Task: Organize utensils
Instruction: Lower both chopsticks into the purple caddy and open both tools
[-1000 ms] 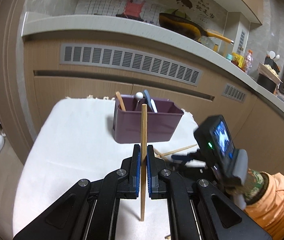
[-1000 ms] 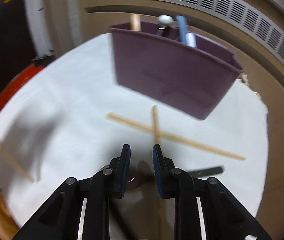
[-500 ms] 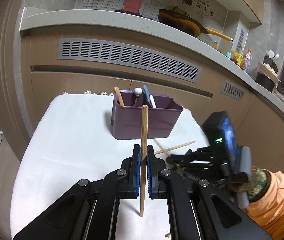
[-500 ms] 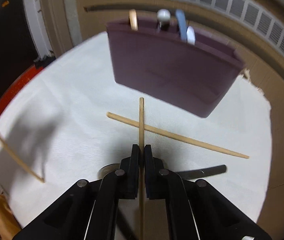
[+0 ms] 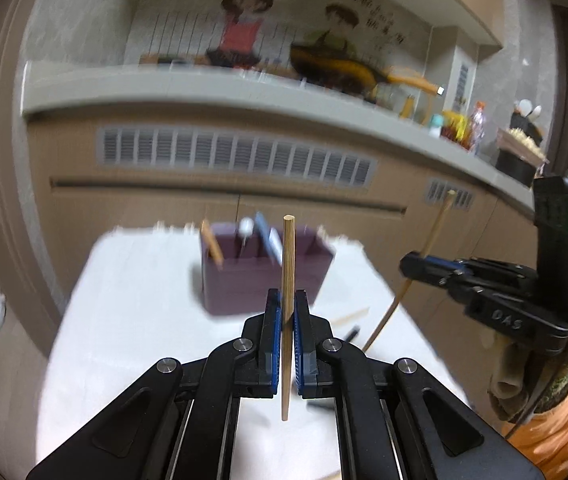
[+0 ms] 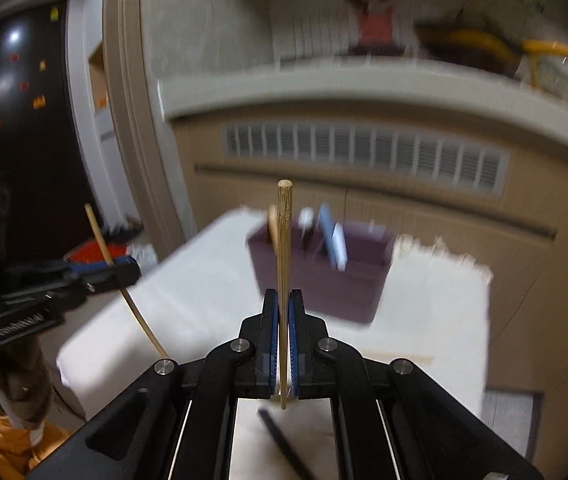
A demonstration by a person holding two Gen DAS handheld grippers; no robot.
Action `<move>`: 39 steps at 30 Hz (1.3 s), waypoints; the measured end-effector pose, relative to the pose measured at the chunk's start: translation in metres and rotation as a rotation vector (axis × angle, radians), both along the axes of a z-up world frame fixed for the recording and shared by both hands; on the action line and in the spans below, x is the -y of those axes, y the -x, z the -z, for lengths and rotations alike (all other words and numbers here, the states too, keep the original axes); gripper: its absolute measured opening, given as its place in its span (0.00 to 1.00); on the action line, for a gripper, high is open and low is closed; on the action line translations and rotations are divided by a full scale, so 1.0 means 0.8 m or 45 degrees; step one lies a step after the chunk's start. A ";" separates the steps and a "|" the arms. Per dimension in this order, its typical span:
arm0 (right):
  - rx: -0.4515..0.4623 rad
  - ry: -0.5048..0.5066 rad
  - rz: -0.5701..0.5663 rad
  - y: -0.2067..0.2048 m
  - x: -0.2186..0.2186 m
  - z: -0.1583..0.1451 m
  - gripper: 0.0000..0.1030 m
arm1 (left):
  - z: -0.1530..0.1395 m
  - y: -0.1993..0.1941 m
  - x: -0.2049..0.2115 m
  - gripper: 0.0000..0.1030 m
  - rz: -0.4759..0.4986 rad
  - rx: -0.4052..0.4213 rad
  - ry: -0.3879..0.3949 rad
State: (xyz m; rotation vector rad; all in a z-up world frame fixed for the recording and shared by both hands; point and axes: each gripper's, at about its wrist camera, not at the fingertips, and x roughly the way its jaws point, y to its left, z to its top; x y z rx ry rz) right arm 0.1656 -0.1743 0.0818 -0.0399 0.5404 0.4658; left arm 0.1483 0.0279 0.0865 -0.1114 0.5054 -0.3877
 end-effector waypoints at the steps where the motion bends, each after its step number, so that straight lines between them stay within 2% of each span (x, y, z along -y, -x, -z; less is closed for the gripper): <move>1: 0.049 -0.009 0.014 0.000 0.003 -0.019 0.05 | -0.012 -0.005 0.001 0.05 0.001 0.030 -0.004; 5: 0.227 0.003 0.063 -0.012 0.005 -0.091 0.05 | -0.080 -0.038 0.018 0.05 -0.014 0.216 -0.062; 9: 0.334 0.046 0.118 -0.046 -0.006 -0.147 0.05 | -0.123 -0.086 0.033 0.05 -0.015 0.315 -0.070; 11: 0.351 0.064 0.144 -0.072 -0.010 -0.157 0.05 | -0.130 -0.109 0.037 0.05 -0.024 0.342 -0.073; 14: 0.330 0.073 0.162 -0.107 -0.013 -0.152 0.05 | -0.124 -0.148 0.042 0.05 -0.033 0.328 -0.079; 19: 0.188 0.090 0.171 -0.170 -0.019 -0.090 0.05 | -0.077 -0.210 0.042 0.05 -0.047 0.203 -0.085; 24: -0.019 0.107 0.160 -0.221 -0.020 -0.005 0.05 | 0.004 -0.260 0.043 0.05 -0.027 -0.005 -0.092; 30: -0.233 0.140 0.116 -0.251 -0.021 0.081 0.05 | 0.070 -0.276 0.051 0.09 -0.021 -0.136 -0.133; 31: -0.249 0.155 0.114 -0.251 -0.022 0.091 0.05 | 0.077 -0.275 0.053 0.11 -0.021 -0.146 -0.140; 33: -0.281 0.164 0.110 -0.251 -0.020 0.105 0.06 | 0.084 -0.271 0.055 0.29 -0.023 -0.154 -0.145; 35: -0.296 0.162 0.112 -0.247 -0.017 0.113 0.14 | 0.088 -0.267 0.056 0.37 -0.032 -0.150 -0.161; 37: -0.279 0.178 0.127 -0.239 -0.014 0.114 0.23 | 0.086 -0.258 0.057 0.39 -0.042 -0.137 -0.192; 39: -0.252 0.193 0.140 -0.229 -0.011 0.112 0.27 | 0.081 -0.246 0.054 0.42 -0.042 -0.123 -0.204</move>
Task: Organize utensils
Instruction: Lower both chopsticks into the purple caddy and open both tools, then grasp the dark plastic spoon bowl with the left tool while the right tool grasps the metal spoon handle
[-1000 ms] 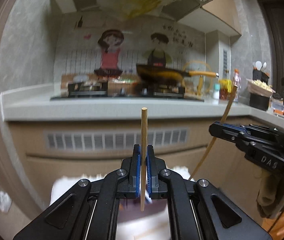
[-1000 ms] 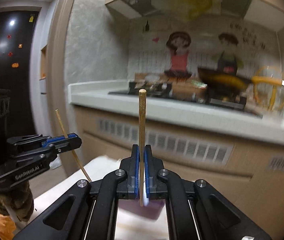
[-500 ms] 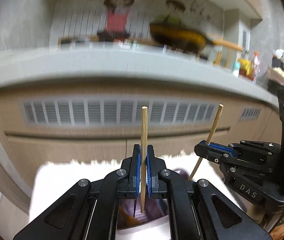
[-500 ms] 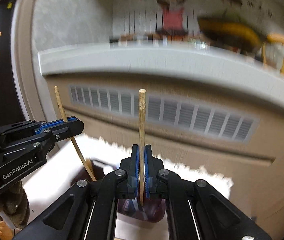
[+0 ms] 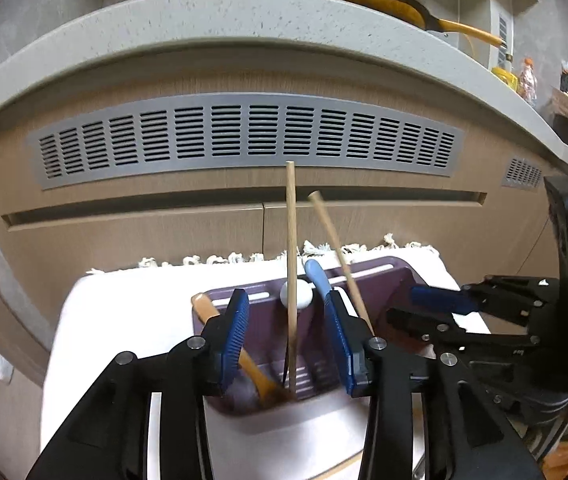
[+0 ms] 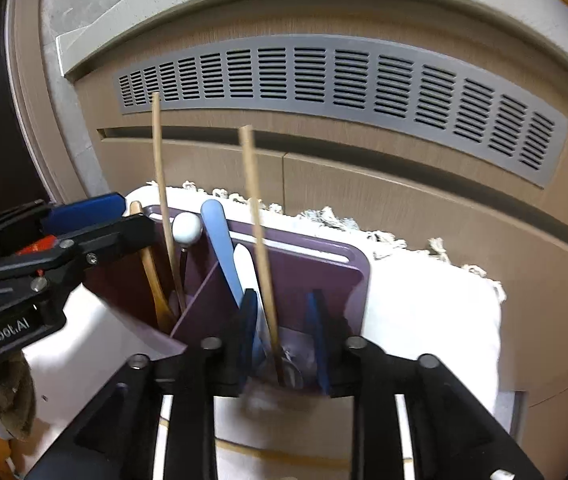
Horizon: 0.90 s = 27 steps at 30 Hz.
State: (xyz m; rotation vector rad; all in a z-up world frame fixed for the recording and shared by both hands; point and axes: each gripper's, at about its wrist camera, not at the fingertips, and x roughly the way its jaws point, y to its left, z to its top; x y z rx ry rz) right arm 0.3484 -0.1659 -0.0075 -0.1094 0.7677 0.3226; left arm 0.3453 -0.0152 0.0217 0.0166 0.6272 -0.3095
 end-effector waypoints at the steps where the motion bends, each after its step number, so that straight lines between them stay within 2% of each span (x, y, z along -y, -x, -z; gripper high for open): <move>1: 0.009 0.005 0.001 0.006 0.002 0.000 0.28 | -0.002 0.006 -0.002 0.44 0.002 0.001 0.001; 3: 0.027 0.019 0.000 0.022 0.006 -0.004 0.33 | -0.005 0.020 -0.004 0.50 0.008 -0.002 -0.003; 4: 0.050 0.034 0.006 0.035 0.009 -0.005 0.38 | -0.007 0.025 -0.004 0.50 0.012 -0.003 -0.008; 5: 0.065 0.057 0.008 0.048 0.010 -0.005 0.47 | -0.007 0.033 -0.004 0.51 0.021 -0.005 -0.015; 7: 0.077 0.089 0.001 0.071 0.009 -0.005 0.55 | -0.007 0.048 -0.004 0.52 0.035 -0.009 -0.026; 10: 0.116 0.164 0.015 0.112 0.007 -0.003 0.63 | -0.005 0.073 -0.005 0.59 0.052 -0.021 -0.033; 12: 0.109 0.183 -0.008 0.137 0.007 0.000 0.69 | 0.000 0.093 -0.008 0.63 0.059 -0.035 -0.028; 14: 0.103 0.203 -0.035 0.162 0.006 0.005 0.82 | 0.007 0.112 -0.012 0.67 0.067 -0.059 -0.014; 16: 0.119 0.232 -0.036 0.188 0.006 0.012 0.87 | 0.019 0.129 -0.015 0.71 0.081 -0.099 -0.004; 20: 0.103 0.240 -0.041 0.216 0.007 0.025 0.92 | 0.055 0.157 -0.017 0.74 0.116 -0.211 -0.001; 23: 0.025 0.193 -0.064 0.229 0.012 0.043 0.92 | 0.079 0.171 -0.016 0.74 0.147 -0.289 0.010; 27: -0.049 0.146 -0.060 0.243 0.018 0.062 0.92 | 0.096 0.187 0.008 0.74 0.285 -0.334 -0.018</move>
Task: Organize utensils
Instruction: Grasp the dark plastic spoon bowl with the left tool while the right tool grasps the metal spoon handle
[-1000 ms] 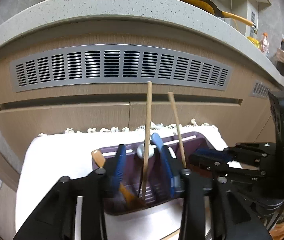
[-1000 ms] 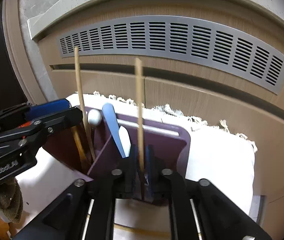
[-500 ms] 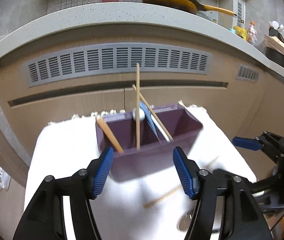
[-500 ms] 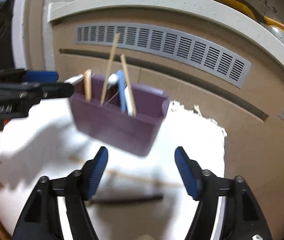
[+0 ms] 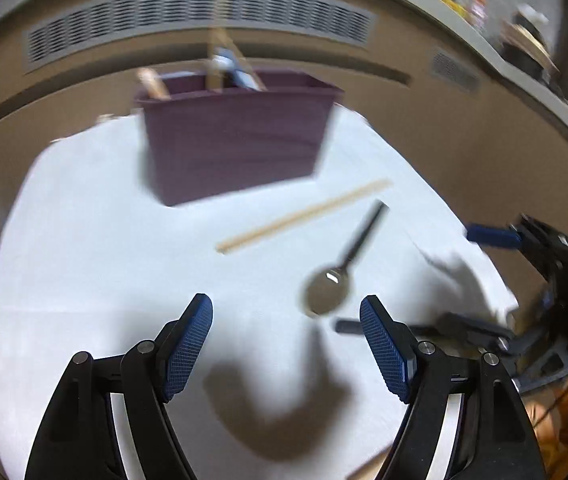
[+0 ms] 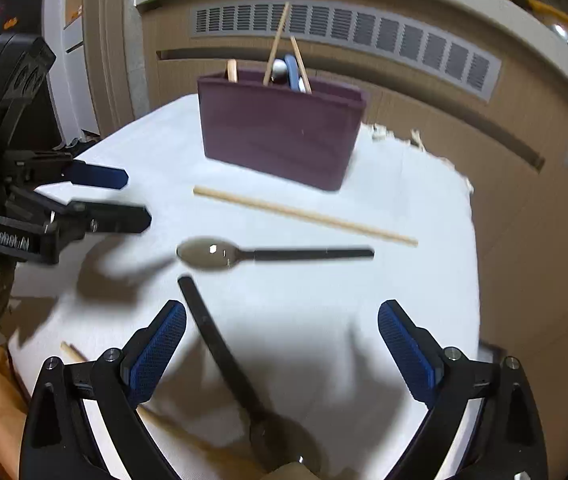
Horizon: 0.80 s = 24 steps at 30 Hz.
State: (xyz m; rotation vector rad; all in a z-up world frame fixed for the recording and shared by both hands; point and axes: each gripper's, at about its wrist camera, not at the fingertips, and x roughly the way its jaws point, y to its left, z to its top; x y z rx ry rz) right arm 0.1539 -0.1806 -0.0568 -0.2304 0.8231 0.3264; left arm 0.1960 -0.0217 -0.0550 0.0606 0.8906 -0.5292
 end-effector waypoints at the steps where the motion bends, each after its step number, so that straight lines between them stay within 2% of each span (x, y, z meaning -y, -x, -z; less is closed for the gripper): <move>1: -0.008 -0.002 0.009 0.002 0.002 0.002 0.92 | 0.001 0.004 0.008 0.74 0.049 0.001 0.000; 4: -0.017 -0.011 0.028 0.008 0.009 0.006 0.92 | 0.007 0.006 0.029 0.74 0.147 0.008 0.003; 10: -0.015 -0.007 0.040 0.016 0.017 0.013 0.92 | 0.031 -0.021 0.047 0.73 0.119 -0.052 -0.055; 12: -0.024 -0.016 0.050 0.017 0.022 0.017 0.92 | 0.038 -0.031 0.053 0.67 0.113 -0.060 -0.095; 17: -0.036 -0.035 0.074 0.017 0.028 0.022 0.93 | 0.044 -0.050 0.070 0.61 0.125 -0.052 -0.163; 19: -0.030 -0.033 0.071 0.019 0.027 0.022 0.93 | 0.044 -0.049 0.074 0.56 0.130 -0.030 -0.197; 20: -0.026 -0.031 0.069 0.020 0.027 0.021 0.93 | 0.045 -0.048 0.076 0.50 0.126 -0.016 -0.213; 22: -0.018 -0.028 0.066 0.022 0.025 0.020 0.93 | 0.044 -0.045 0.073 0.39 0.113 -0.007 -0.215; 24: -0.015 -0.030 0.064 0.022 0.024 0.019 0.93 | 0.041 -0.042 0.060 0.38 0.074 -0.033 -0.193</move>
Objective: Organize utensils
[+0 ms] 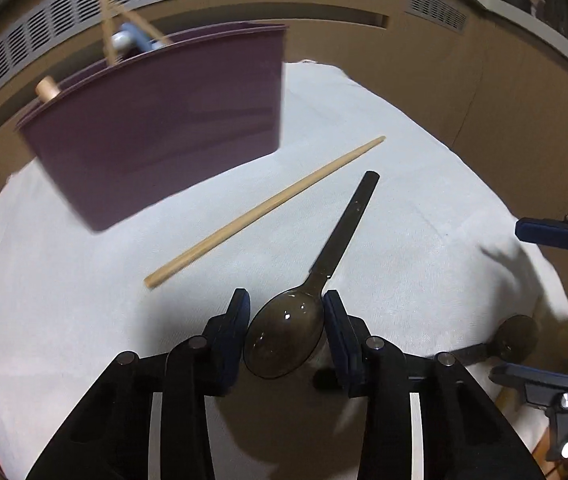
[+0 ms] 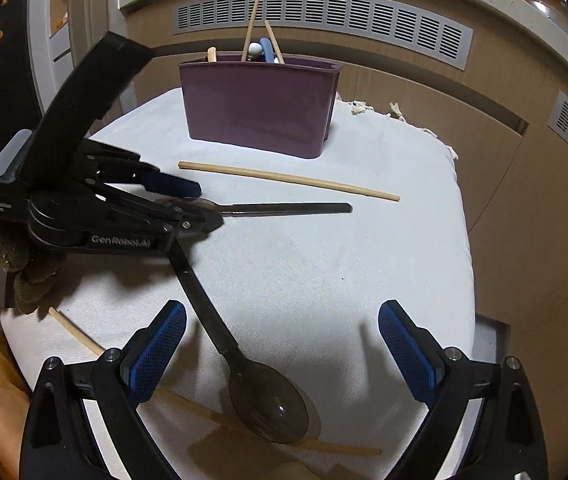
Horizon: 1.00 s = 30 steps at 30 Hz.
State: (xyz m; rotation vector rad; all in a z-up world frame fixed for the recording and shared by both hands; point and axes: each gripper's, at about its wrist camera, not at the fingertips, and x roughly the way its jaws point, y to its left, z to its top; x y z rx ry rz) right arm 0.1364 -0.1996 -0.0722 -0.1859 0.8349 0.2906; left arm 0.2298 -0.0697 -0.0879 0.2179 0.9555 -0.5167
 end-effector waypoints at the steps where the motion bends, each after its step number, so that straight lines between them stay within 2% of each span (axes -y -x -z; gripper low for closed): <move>1: 0.000 -0.001 -0.001 0.000 -0.001 0.000 0.93 | -0.002 0.003 -0.008 0.38 -0.019 -0.003 0.006; 7: -0.016 0.016 -0.071 0.001 -0.015 0.002 0.93 | -0.018 0.035 -0.072 0.37 -0.143 -0.002 0.045; 9: -0.039 0.042 -0.114 -0.001 -0.025 0.006 0.90 | -0.024 0.046 -0.092 0.37 -0.185 0.008 0.049; 11: -0.074 0.051 -0.173 -0.005 -0.034 0.010 0.65 | -0.026 0.059 -0.108 0.37 -0.223 0.011 0.043; 14: -0.159 0.067 -0.259 -0.017 -0.050 0.018 0.43 | -0.020 0.076 -0.124 0.37 -0.269 0.001 0.010; 18: -0.210 0.088 -0.292 -0.027 -0.059 0.026 0.39 | -0.008 0.092 -0.134 0.37 -0.276 -0.058 0.025; 22: -0.252 0.095 -0.288 -0.033 -0.060 0.023 0.16 | -0.007 0.104 -0.131 0.37 -0.228 -0.089 0.041; 25: -0.264 0.083 -0.290 -0.028 -0.059 0.018 0.12 | -0.010 0.105 -0.124 0.38 -0.181 -0.110 0.063; 30: -0.270 -0.046 -0.224 -0.039 -0.040 0.010 0.11 | -0.021 0.090 -0.110 0.38 -0.149 -0.090 0.053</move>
